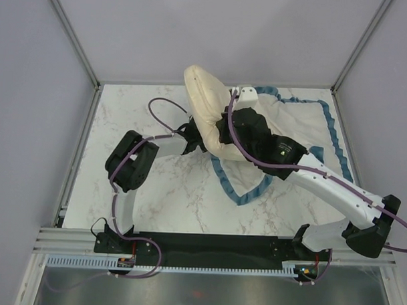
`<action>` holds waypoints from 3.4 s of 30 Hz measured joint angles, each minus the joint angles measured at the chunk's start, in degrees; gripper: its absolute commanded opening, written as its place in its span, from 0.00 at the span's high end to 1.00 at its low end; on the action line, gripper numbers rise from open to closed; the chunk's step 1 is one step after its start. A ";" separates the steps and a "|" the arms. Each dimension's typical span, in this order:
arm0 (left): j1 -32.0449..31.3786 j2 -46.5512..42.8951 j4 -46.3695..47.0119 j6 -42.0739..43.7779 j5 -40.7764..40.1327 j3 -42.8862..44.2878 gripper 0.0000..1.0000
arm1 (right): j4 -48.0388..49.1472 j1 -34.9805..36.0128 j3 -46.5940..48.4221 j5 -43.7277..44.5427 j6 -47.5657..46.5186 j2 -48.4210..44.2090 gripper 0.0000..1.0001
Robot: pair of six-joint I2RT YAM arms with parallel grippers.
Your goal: Put the pillow into the pillowcase
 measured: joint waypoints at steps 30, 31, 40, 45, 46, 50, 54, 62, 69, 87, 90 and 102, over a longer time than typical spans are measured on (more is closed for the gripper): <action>3.82 -26.25 -7.87 10.91 2.56 -4.52 0.98 | -0.83 -1.31 5.46 -5.84 -0.92 5.03 1.00; 4.11 -26.82 -9.94 11.04 2.84 -3.78 0.98 | -1.40 -1.33 6.40 -5.84 -1.27 5.11 1.00; 8.35 -31.85 -28.33 14.49 5.73 14.82 0.98 | -7.65 -1.55 22.69 -5.86 -5.46 7.45 1.00; 10.69 -33.92 -33.07 15.72 7.48 29.07 0.98 | -11.63 -1.62 30.25 -7.02 -6.49 9.33 1.00; 10.88 -34.45 -33.42 15.87 7.98 32.02 0.98 | -12.39 -1.73 31.41 -7.63 -6.49 9.99 1.00; 11.08 -35.71 -35.95 16.70 8.98 40.89 0.98 | -14.19 -1.95 35.52 -10.97 -6.23 12.83 1.00; 11.39 -33.90 -40.44 17.03 10.16 48.76 0.98 | -13.57 -2.21 36.24 -13.64 -5.33 12.85 1.00; 11.67 -30.34 -45.86 17.14 11.34 56.50 0.98 | -3.45 -4.90 21.51 -22.73 -3.67 9.05 1.00; 12.09 -31.85 -49.31 18.34 8.98 50.38 0.98 | 0.24 -4.81 12.98 -27.80 -3.93 9.57 1.00; -2.34 -12.76 -31.47 10.36 14.10 64.43 0.98 | -21.20 -29.14 43.91 -35.45 -8.66 7.43 1.00; 3.72 -24.96 -25.33 8.15 16.33 45.79 0.98 | -20.98 -23.43 43.78 -35.30 -10.93 8.02 1.00; 15.96 -49.53 -13.81 10.51 14.19 -24.83 0.98 | -6.60 -7.54 2.01 -37.07 -11.80 12.15 0.52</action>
